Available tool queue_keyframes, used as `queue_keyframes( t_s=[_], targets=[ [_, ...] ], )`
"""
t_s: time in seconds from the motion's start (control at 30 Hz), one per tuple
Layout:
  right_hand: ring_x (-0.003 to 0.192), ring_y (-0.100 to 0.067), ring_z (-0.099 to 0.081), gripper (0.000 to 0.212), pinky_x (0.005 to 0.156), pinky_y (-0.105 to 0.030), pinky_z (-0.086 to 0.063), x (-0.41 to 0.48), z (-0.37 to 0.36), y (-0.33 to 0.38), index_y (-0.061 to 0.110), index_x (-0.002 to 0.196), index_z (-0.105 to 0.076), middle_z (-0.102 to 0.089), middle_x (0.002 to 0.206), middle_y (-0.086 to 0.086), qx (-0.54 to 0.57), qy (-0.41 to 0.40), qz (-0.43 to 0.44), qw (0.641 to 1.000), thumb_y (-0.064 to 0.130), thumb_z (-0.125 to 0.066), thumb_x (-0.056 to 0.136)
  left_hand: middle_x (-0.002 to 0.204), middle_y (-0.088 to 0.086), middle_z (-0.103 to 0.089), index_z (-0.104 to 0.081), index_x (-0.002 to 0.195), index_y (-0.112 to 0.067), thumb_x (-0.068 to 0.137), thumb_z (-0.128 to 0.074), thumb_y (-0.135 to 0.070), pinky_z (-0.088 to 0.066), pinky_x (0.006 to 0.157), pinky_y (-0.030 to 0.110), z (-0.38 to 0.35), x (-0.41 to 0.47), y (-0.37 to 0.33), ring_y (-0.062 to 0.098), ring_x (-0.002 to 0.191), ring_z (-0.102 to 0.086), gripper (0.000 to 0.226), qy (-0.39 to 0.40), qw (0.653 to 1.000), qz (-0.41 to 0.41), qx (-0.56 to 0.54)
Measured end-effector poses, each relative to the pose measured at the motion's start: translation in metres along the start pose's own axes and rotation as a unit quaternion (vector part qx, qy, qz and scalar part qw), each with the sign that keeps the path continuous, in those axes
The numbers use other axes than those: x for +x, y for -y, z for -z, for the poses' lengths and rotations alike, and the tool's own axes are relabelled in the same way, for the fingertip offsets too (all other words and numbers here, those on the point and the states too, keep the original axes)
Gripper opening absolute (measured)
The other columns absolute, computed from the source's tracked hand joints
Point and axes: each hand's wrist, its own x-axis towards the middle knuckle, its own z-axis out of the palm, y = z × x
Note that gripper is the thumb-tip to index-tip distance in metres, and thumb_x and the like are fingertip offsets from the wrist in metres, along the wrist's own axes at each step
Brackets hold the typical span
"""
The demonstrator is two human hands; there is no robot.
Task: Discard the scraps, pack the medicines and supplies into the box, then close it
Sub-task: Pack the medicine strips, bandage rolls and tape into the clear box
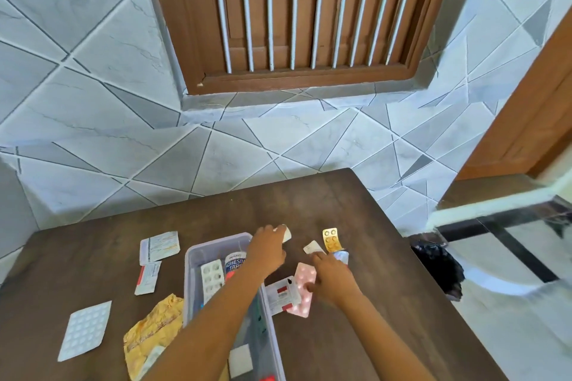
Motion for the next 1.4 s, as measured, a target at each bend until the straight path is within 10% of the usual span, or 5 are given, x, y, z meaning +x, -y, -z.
queue_keyframes(
  t_s=[0.43,0.73,0.87,1.07,1.4],
  targets=[
    [0.133,-0.032,-0.031,0.085,0.11,-0.044,-0.028,0.029,-0.02,-0.005,0.019,0.143,-0.026,-0.034,0.145,-0.013,-0.095,0.076,0.056,0.991,0.033,-0.073,0.074,0.137,0.013,-0.051,-0.032,0.139,-0.015,0.087,-0.063,-0.021,-0.041,0.105,0.037,-0.021,0.028,-0.004,0.028,0.126,-0.047,0.06,0.019,0.994,0.058,0.086],
    [0.11,-0.025,-0.057,0.036,0.077,-0.029,-0.042,0.031,0.027,-0.007,0.019,0.108,-0.06,-0.057,0.119,-0.005,-0.04,0.07,0.025,0.996,0.029,-0.07,0.074,0.136,0.007,-0.054,-0.042,0.134,-0.017,0.082,-0.064,-0.031,-0.046,0.096,0.038,0.027,-0.026,0.026,0.027,0.119,-0.054,0.058,-0.126,0.966,0.148,-0.169],
    [0.083,-0.027,-0.061,0.018,0.06,-0.023,-0.037,0.02,0.068,0.01,0.008,0.092,-0.067,-0.058,0.072,-0.005,0.067,0.019,0.004,0.998,0.021,-0.063,0.079,0.14,0.009,-0.05,-0.036,0.138,-0.019,0.084,-0.063,-0.032,-0.046,0.099,0.042,0.041,-0.063,0.06,0.03,0.12,-0.055,0.062,-0.143,0.949,0.199,-0.196],
    [0.103,-0.03,-0.062,0.045,0.072,-0.022,-0.04,0.006,0.065,0.07,0.013,0.123,-0.052,-0.064,0.118,-0.014,0.223,-0.031,0.065,0.972,0.016,-0.068,0.08,0.13,0.014,-0.056,-0.035,0.134,-0.019,0.086,-0.06,-0.03,-0.051,0.092,0.037,0.031,-0.094,0.08,0.031,0.112,-0.06,0.055,-0.058,0.961,0.241,-0.124],
    [0.108,-0.024,-0.06,0.039,0.087,-0.021,-0.042,-0.023,0.009,0.102,0.011,0.121,-0.06,-0.064,0.122,-0.013,0.244,0.041,0.115,0.962,0.006,-0.058,0.083,0.132,0.018,-0.048,-0.046,0.13,-0.009,0.092,-0.048,-0.016,-0.047,0.092,0.038,0.006,-0.097,0.074,0.033,0.112,-0.057,0.039,0.01,0.984,0.174,-0.034]
  ],
)
